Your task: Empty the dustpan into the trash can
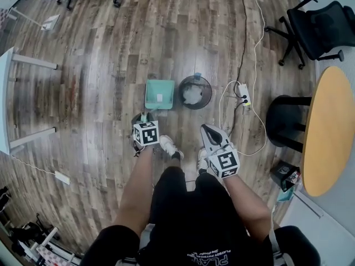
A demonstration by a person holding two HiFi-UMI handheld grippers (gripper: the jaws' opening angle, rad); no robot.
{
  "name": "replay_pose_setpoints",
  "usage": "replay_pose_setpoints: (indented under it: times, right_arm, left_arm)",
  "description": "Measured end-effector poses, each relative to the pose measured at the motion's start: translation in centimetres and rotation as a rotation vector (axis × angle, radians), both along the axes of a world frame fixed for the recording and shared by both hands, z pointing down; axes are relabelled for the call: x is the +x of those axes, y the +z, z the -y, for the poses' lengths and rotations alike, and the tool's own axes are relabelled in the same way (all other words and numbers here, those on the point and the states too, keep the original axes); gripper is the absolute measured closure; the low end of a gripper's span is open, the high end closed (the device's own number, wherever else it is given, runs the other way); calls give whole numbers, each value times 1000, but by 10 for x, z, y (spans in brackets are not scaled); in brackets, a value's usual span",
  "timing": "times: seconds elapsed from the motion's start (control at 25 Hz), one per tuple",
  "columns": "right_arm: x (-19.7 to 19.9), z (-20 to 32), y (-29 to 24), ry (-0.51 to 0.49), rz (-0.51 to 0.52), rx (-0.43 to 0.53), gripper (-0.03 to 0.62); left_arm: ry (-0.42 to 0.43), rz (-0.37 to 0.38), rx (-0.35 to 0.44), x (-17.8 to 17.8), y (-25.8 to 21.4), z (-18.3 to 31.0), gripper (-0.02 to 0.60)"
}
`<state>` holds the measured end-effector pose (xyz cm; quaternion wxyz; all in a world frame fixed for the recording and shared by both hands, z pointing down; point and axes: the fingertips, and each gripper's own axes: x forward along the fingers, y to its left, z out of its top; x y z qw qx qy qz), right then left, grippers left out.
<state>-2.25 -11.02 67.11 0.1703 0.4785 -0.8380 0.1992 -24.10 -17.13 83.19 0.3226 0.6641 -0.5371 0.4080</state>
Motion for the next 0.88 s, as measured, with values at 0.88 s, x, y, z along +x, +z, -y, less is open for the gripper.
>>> replay_pose_setpoints:
  times: [0.88]
  right_arm:
    - [28,-18,-42,-27,10,102,571]
  left_arm:
    - [-17,-31,331,26,-140,-14,383]
